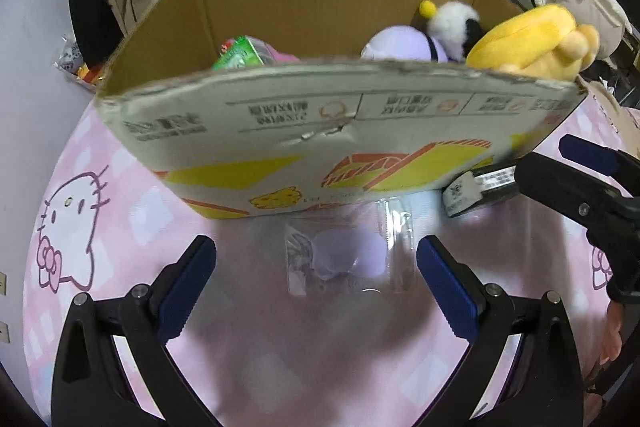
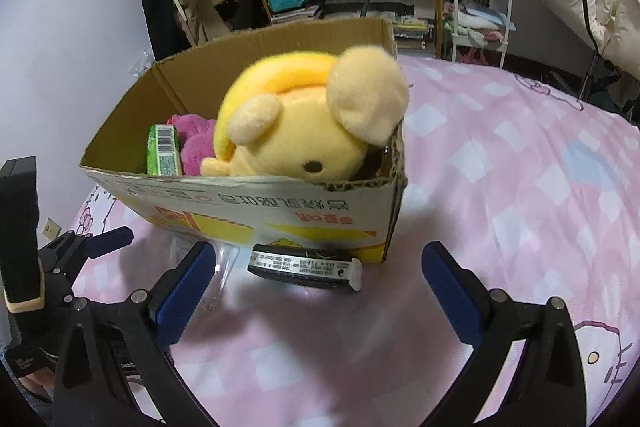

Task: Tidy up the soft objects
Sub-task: 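Lower the left tool onto the clear lilac bag while the right tool grasps the black label box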

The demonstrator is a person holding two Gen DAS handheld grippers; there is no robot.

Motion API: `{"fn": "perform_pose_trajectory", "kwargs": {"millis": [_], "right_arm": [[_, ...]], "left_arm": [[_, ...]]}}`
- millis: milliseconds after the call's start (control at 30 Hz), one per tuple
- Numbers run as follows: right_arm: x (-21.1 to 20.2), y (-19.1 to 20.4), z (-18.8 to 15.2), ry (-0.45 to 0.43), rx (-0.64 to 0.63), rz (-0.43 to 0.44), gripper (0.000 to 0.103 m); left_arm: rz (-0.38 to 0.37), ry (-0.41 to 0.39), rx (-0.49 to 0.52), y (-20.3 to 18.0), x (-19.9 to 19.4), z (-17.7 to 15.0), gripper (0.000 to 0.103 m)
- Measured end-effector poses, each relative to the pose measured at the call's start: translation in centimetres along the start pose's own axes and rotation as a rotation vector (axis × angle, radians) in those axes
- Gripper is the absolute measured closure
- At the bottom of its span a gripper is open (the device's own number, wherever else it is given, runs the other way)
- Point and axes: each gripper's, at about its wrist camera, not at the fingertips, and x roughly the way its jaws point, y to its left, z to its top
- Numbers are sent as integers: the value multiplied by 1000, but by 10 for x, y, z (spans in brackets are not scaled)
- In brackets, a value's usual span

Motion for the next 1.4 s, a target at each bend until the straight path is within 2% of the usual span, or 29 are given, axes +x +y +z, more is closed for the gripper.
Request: {"fn": "perform_pose_trajectory", "kwargs": {"millis": [233,733,867,900,933,1067,1233,1400], "right_arm": [[14,1,0,35,4,-3,0],[21,-5,2,60,29,3,0],[22,-4,0,70,28,4,10],[22,-4,0,70,27,2,18],[22,-4,0,69,24,5,24],[21,-8,-1,69,32,14,30],[16,-17,-1,62,76,28,44],[13,-15,-2,62,67,17,45]], "left_arm": [[-25,33,-8,-1,16,1,4],[-13,64,-7,-7,40,1,4],[-11,53,-6,-7,41,-1,4],[-13,50,-8,-7,41,-2,4],[-17,48,-9,-4,41,-5,6],[-51,30,17,-7,33,-16,26],[-58,33,6,-5,33,-19,27],[-53,39,-9,0,31,-21,28]]}}
